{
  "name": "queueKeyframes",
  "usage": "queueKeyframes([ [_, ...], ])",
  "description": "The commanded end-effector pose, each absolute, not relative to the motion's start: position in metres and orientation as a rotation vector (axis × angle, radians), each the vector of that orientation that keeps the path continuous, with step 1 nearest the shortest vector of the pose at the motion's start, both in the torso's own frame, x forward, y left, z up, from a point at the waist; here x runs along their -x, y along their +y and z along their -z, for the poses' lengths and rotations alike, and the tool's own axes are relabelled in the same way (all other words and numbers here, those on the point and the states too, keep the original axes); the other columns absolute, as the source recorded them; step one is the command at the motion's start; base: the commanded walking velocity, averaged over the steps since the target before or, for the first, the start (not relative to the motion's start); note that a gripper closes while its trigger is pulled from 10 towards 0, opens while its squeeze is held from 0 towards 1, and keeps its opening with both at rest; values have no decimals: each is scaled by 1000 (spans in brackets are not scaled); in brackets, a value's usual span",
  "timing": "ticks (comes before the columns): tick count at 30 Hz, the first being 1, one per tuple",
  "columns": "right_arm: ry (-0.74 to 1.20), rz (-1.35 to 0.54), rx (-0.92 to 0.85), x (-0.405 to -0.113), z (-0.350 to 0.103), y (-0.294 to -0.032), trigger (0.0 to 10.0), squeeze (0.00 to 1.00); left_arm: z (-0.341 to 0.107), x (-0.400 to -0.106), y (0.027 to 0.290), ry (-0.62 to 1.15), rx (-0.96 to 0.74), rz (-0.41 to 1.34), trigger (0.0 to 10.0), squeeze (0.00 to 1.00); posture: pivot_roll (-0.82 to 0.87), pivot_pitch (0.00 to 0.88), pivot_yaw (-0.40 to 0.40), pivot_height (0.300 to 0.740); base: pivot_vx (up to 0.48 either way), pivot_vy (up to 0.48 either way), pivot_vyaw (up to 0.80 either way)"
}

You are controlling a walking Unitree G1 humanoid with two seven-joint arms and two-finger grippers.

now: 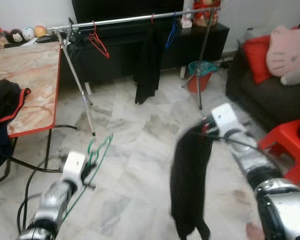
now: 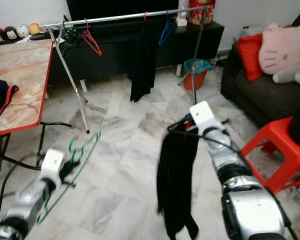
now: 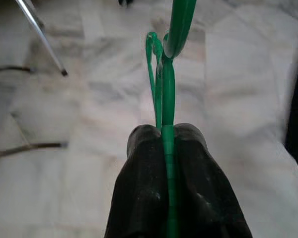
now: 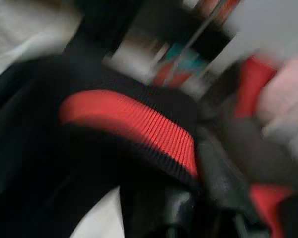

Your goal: Hang hanger

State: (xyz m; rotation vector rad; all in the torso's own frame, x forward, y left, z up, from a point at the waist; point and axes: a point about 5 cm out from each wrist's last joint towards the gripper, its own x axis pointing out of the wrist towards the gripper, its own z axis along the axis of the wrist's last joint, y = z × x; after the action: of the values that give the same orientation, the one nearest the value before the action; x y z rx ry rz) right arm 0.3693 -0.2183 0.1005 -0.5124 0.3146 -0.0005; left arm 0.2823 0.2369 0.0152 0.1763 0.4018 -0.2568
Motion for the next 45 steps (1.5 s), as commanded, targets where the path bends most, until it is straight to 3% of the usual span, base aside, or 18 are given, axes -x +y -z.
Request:
queueKeyframes([
  [1, 374, -19, 410, -363, -85, -211, 10000, 0, -26, -292, 234, 362, -190, 282, 10000, 0, 6, 12, -38, 740, 0, 0, 0],
  [9, 419, -4, 215, -359, -75, -206, 10000, 0, -28, -296, 224, 348, -205, 311, 10000, 0, 11, 6, -35, 740, 0, 0, 0],
  [18, 433, -21, 199, -359, -76, -206, 10000, 0, -26, -291, 228, 362, -245, 343, 10000, 0, 15, 0, -33, 740, 0, 0, 0],
  [25, 406, -65, 221, -368, -89, -203, 10000, 0, -37, -289, 217, 322, -232, 534, 10000, 0, 50, 1, -52, 740, 0, 0, 0],
  [30, 391, -148, 301, -377, -100, -184, 10000, 0, -44, -278, 214, 340, -228, 686, 10000, 0, 72, 18, -69, 740, 0, 0, 0],
  [45, 409, -312, 227, -377, -96, -120, 10000, 0, -85, -253, 180, 357, -287, 991, 10000, 0, 85, 10, -80, 740, 0, 0, 0],
])
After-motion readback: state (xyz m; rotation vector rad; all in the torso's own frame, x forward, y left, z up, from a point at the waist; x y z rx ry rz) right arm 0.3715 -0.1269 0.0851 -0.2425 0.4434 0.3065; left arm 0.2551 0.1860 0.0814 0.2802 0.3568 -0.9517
